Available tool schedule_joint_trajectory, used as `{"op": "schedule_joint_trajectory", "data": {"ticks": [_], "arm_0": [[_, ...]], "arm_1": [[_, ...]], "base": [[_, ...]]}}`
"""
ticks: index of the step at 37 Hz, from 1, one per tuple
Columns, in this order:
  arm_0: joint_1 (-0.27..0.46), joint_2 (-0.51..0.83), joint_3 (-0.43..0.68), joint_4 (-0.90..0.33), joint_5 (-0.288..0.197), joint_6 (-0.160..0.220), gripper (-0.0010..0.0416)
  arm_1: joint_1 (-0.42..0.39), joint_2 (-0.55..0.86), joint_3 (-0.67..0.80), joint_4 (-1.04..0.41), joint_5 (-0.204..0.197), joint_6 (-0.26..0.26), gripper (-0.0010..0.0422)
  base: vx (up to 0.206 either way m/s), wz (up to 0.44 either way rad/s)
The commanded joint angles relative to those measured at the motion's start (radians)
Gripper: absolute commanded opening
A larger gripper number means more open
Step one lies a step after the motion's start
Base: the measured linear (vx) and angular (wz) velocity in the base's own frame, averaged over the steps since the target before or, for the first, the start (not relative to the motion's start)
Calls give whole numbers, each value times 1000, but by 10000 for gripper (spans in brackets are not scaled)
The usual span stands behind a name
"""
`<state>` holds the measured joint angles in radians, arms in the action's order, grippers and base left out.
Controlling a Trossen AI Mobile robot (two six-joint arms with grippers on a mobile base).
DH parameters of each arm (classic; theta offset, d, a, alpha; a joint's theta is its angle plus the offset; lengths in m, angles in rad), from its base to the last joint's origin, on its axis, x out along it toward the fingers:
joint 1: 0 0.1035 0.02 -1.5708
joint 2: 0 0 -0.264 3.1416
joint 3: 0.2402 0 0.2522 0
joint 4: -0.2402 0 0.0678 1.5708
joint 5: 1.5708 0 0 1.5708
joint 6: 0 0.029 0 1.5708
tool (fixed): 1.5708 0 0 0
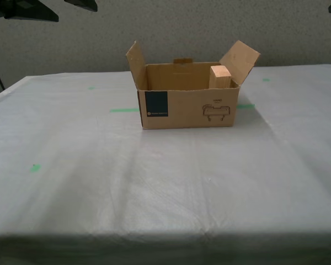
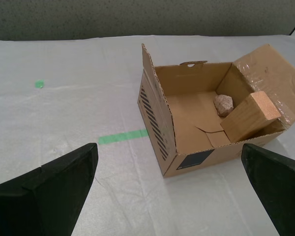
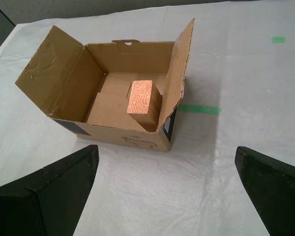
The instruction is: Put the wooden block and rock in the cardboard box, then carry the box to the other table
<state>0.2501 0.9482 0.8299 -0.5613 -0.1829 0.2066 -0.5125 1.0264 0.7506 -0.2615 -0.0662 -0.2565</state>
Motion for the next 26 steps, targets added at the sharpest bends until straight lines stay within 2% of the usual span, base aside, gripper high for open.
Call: {"op": "schedule_joint_trajectory", "data": {"ticks": [1,26], "arm_0": [[0,0,1,1,4,3,387],[0,0,1,1,4,3,387]], "arm_1": [[0,0,1,2,-2,3,400],[0,0,1,2,-1,3,400]], "base": [[0,0],[0,0]]}}
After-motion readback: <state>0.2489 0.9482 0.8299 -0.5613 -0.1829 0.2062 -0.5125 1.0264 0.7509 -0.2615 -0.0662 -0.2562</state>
